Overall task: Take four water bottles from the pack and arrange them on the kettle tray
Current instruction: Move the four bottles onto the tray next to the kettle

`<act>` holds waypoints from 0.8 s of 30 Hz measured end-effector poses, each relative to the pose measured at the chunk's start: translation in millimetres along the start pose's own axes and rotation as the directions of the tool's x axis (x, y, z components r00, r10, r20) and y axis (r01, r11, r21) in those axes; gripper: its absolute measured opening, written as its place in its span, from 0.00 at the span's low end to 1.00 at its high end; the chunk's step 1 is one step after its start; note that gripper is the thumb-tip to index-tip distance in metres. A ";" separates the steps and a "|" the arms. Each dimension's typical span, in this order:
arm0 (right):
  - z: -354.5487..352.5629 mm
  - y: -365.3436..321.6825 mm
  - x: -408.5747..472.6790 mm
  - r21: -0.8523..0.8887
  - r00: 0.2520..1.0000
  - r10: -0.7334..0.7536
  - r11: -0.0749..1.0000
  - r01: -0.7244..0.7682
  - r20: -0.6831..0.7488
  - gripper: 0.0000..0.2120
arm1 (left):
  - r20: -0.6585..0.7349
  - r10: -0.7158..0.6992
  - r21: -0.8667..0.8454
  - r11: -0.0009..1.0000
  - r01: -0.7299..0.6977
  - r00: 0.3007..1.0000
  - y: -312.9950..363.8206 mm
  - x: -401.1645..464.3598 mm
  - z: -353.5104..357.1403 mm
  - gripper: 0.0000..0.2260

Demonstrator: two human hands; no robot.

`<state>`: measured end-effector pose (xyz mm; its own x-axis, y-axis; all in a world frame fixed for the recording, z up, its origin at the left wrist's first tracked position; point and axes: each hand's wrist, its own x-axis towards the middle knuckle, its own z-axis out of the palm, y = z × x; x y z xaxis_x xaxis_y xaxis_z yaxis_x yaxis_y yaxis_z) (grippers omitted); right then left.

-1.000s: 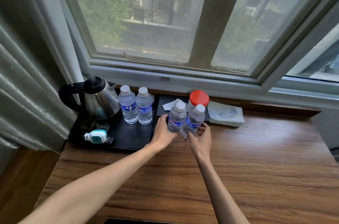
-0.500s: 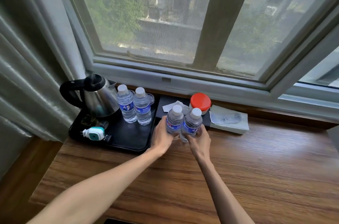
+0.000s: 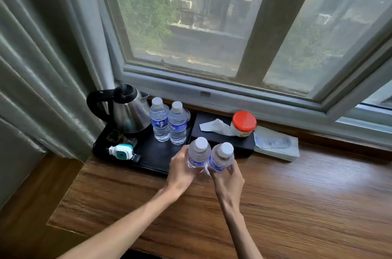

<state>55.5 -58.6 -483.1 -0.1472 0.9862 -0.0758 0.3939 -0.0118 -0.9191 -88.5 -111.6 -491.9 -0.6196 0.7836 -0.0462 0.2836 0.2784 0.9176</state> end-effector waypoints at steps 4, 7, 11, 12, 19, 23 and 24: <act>29.4 -18.7 -18.8 0.028 1.000 -0.022 0.999 0.022 0.009 0.30 | -0.071 0.017 -0.016 1.000 -0.018 0.997 -8.6 -3.9 -36.4 0.27; 54.1 -36.5 -26.6 0.046 0.999 -0.025 0.999 0.024 0.031 0.29 | -0.102 0.014 -0.044 0.999 -0.019 0.995 -16.6 1.8 -66.3 0.28; 86.2 -58.8 -31.2 0.072 0.997 -0.028 0.997 0.023 0.067 0.28 | -0.124 0.013 -0.063 0.998 -0.021 0.992 -23.8 11.6 -100.9 0.28; 93.7 -63.4 -31.8 0.076 0.997 -0.032 0.997 0.027 0.070 0.28 | -0.128 0.009 -0.066 0.998 -0.018 0.992 -25.9 14.6 -107.7 0.29; 136.9 -72.2 -27.4 0.092 0.998 -0.008 0.996 0.002 0.065 0.25 | -0.122 -0.041 -0.027 0.999 0.038 0.992 -48.5 41.2 -132.1 0.31; 148.2 -68.6 -22.3 0.072 0.999 0.009 0.997 -0.013 0.050 0.23 | -0.109 -0.050 0.040 0.998 0.054 0.993 -50.8 50.3 -134.1 0.27; 149.9 -67.3 -21.7 0.071 0.999 0.015 0.997 -0.019 0.046 0.22 | -0.101 -0.053 0.050 0.997 0.059 0.993 -51.1 51.7 -133.0 0.27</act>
<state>-103.8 -104.0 -477.5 -0.1829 0.9772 -0.1078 0.3308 -0.0421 -0.9428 -232.4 -159.2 -488.6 -0.7043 0.7077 -0.0552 0.2831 0.3514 0.8924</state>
